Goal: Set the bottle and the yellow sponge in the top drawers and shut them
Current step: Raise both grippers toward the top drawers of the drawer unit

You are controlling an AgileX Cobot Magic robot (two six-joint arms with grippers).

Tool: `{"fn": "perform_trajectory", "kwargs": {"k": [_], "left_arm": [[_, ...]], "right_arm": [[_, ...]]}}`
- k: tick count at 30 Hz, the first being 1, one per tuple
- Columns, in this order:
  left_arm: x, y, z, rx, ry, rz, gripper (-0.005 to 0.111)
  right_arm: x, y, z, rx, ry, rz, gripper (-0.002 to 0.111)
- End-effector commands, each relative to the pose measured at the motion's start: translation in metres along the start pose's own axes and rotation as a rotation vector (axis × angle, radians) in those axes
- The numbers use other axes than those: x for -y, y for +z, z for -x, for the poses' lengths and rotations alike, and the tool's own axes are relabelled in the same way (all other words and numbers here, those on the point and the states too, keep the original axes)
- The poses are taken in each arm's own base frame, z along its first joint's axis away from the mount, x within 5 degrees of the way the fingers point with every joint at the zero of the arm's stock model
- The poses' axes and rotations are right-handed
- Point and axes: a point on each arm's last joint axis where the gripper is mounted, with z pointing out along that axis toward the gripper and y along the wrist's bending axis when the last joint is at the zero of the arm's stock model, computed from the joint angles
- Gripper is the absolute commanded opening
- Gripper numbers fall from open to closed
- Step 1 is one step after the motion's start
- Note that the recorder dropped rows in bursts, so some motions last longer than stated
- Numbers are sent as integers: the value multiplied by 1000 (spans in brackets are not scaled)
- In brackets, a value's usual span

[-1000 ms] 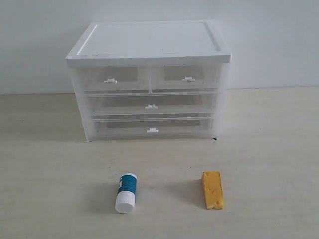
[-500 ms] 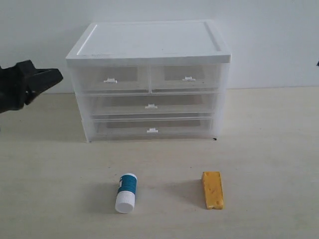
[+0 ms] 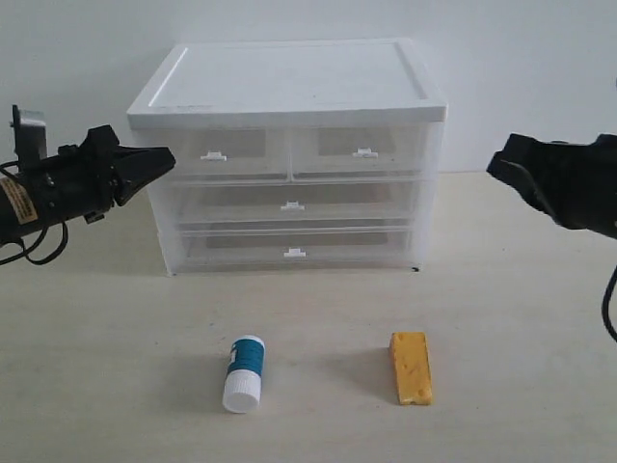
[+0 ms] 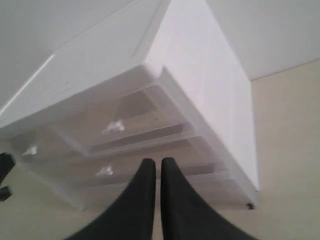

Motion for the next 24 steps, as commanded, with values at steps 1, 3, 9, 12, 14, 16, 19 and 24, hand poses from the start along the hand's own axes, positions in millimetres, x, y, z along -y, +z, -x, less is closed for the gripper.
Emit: {"fn": "perform_trajectory", "kwargs": {"k": [1, 3, 9, 12, 14, 16, 19, 24], "left_arm": [[-5, 10, 3, -4, -25, -44, 4], [-7, 13, 5, -3, -45, -53, 4], [-8, 17, 7, 1, -50, -113, 4], [-8, 17, 7, -4, -48, -114, 4], [-8, 17, 6, -6, -47, -114, 4], [-8, 17, 6, -8, -46, -114, 4], [-8, 17, 4, -26, -38, -115, 4], [-8, 17, 4, -32, -44, -115, 4]], "right_arm": [[-9, 16, -2, -100, 20, 144, 9], [-9, 22, -1, -132, 62, 159, 21], [-4, 42, 3, -158, 193, 184, 43], [-6, 60, 3, -175, 237, 211, 43], [-10, 77, 0, -201, 261, 221, 43], [-17, 93, -5, -228, 281, 245, 43], [-20, 116, -7, -243, 326, 263, 43], [-17, 134, -4, -237, 363, 265, 43]]}}
